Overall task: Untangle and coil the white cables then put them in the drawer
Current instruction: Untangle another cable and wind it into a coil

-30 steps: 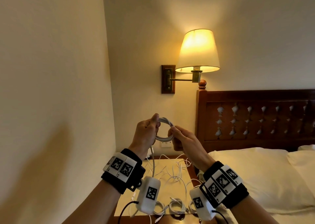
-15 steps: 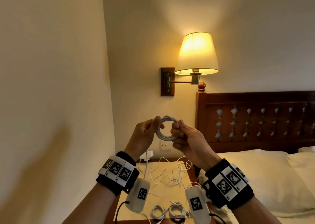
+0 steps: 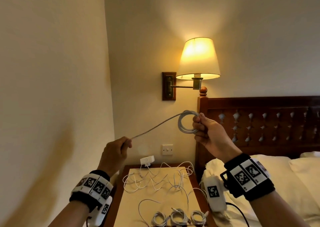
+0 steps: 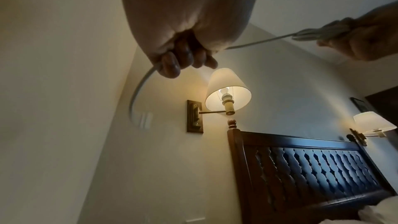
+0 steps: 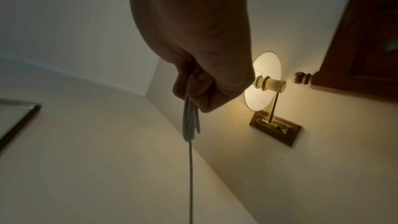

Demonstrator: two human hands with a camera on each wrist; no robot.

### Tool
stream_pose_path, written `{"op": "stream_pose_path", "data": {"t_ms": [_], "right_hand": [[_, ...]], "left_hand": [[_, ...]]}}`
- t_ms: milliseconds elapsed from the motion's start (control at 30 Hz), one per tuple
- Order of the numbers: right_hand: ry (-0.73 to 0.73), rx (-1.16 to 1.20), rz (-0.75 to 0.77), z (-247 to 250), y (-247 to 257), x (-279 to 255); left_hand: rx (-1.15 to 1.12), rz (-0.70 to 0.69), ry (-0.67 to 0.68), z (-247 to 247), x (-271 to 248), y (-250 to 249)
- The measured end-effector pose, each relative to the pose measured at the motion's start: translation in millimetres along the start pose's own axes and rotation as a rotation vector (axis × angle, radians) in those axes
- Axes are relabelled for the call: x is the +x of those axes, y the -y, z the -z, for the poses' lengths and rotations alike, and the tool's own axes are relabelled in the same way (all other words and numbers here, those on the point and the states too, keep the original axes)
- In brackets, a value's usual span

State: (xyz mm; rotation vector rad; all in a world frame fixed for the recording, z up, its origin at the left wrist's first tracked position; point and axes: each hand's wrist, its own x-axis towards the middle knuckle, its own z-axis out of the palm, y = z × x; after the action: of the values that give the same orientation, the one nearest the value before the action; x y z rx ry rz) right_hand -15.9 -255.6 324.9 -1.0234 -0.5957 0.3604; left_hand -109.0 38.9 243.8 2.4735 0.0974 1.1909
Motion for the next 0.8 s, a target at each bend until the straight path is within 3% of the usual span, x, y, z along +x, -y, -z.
{"op": "stream_pose_path", "data": {"t_ms": [33, 100, 167, 267, 433, 600, 800], "right_hand": [[-0.011, -0.095, 0.028, -2, -1, 2], [-0.023, -0.336, 0.111, -9, -4, 4], [-0.01, -0.587, 0.187, -16, -8, 5], [0.065, -0.768, 0.216, -23, -15, 2], [0.174, -0.608, 0.106, -25, -15, -6], [0.238, -0.544, 0.056, -31, -13, -8], [0.274, -0.514, -0.055, -33, -9, -7]], "left_hand": [[0.036, -0.018, 0.143, 3, -2, -11], [0.046, -0.193, 0.453, 7, -6, -45], [-0.043, -0.38, 0.541, 14, -5, -81], [-0.241, -0.451, 0.37, 28, 8, -118], [-0.221, -0.45, 0.07, 36, 33, -128], [-0.154, -0.386, -0.048, 28, 39, -119], [-0.107, -0.351, -0.053, 21, 44, -111]]}}
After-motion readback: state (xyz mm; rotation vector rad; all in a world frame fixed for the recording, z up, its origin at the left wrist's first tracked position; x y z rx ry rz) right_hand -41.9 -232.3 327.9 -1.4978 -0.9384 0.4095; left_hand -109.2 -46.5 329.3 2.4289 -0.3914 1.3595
